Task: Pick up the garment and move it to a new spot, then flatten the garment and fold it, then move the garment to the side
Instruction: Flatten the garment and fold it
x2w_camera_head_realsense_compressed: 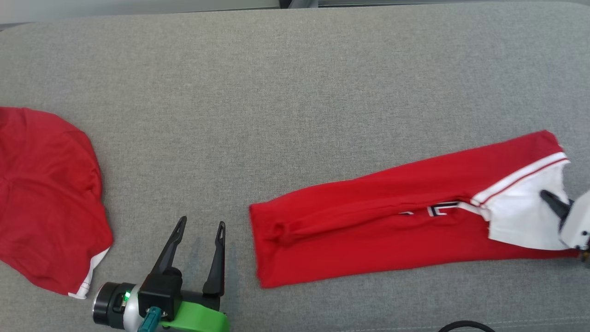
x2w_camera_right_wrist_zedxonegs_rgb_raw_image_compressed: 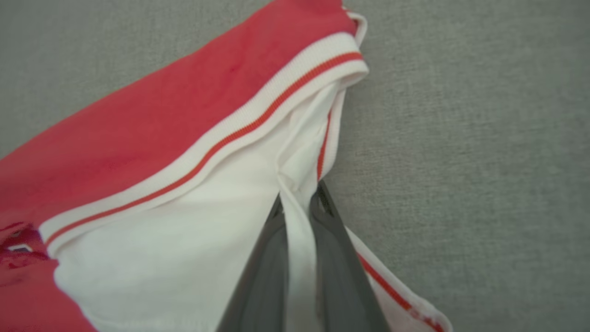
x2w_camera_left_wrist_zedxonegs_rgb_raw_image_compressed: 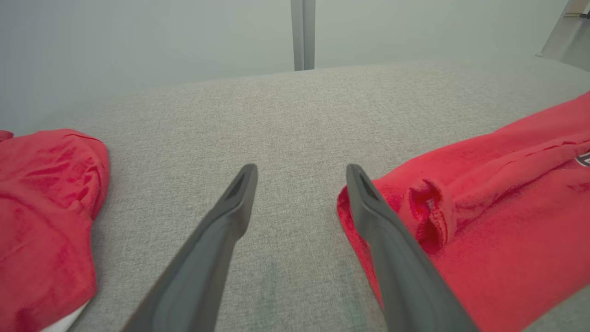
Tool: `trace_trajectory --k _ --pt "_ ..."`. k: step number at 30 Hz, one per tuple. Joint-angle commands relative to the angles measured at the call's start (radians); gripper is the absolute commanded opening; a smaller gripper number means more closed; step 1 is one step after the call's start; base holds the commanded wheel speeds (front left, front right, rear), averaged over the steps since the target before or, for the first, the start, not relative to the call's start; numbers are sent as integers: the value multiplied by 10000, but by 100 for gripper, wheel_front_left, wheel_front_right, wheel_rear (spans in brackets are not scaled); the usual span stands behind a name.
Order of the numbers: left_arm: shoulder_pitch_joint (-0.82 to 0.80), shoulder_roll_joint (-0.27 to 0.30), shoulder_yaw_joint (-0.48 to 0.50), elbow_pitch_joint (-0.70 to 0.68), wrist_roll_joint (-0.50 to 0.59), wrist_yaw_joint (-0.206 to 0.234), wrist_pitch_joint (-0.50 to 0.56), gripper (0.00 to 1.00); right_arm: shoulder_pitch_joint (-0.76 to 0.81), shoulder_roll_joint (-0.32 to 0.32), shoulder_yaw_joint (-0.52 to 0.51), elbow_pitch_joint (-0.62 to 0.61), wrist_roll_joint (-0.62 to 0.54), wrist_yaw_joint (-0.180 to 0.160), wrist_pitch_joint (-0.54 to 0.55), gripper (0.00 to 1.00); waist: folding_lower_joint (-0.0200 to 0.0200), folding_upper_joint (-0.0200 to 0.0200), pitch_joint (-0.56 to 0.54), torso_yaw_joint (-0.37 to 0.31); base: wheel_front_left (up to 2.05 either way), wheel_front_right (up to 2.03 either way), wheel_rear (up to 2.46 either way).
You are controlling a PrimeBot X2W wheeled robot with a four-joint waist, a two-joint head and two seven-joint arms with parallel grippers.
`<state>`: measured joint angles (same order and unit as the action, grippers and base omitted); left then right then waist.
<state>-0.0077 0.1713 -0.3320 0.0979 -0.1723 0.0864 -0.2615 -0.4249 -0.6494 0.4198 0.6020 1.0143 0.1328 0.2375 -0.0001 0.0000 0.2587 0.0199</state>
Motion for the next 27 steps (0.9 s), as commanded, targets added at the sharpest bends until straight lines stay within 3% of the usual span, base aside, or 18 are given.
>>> trace_trajectory --k 1,7,9,11,12,15,18,21,27 --pt "185 -125 116 23 145 -154 -43 100 274 -637 -300 283 321 -39 -89 0 1 0 -152 -52 0 0 0" --pt "301 -505 403 -83 511 -492 -44 100 486 -2341 -1224 326 1033 -28 -361 0 1 0 -420 -84 0 0 0" --pt "349 -559 459 -87 556 -522 -44 100 442 -2542 -1328 -4 1157 -27 -400 0 1 0 -458 -119 0 0 0" --pt "445 -642 568 -79 642 -586 -44 100 485 -2828 -1316 -1029 1321 -22 -259 0 1 0 -524 -230 0 0 0" --pt "542 -710 690 -91 703 -637 -37 100 658 -2928 -1112 -2552 1331 -20 -190 0 1 0 -570 -417 0 0 0" --pt "571 -766 817 -22 844 -760 -37 100 953 -2788 -761 -4649 1011 -24 8 0 1 0 -577 -706 0 0 0" --pt "382 -793 901 61 965 -881 -37 100 1215 -2018 -209 -6096 432 -20 387 0 1 0 -556 -887 0 0 0" --pt "203 -810 997 142 1073 -960 -35 100 1323 -649 457 -6439 -397 -19 613 0 1 0 -515 -1007 0 0 0" --pt "53 -840 995 464 1287 -1168 -36 100 1032 2242 1350 -4935 -2056 -19 206 0 1 0 -612 -769 0 0 0"
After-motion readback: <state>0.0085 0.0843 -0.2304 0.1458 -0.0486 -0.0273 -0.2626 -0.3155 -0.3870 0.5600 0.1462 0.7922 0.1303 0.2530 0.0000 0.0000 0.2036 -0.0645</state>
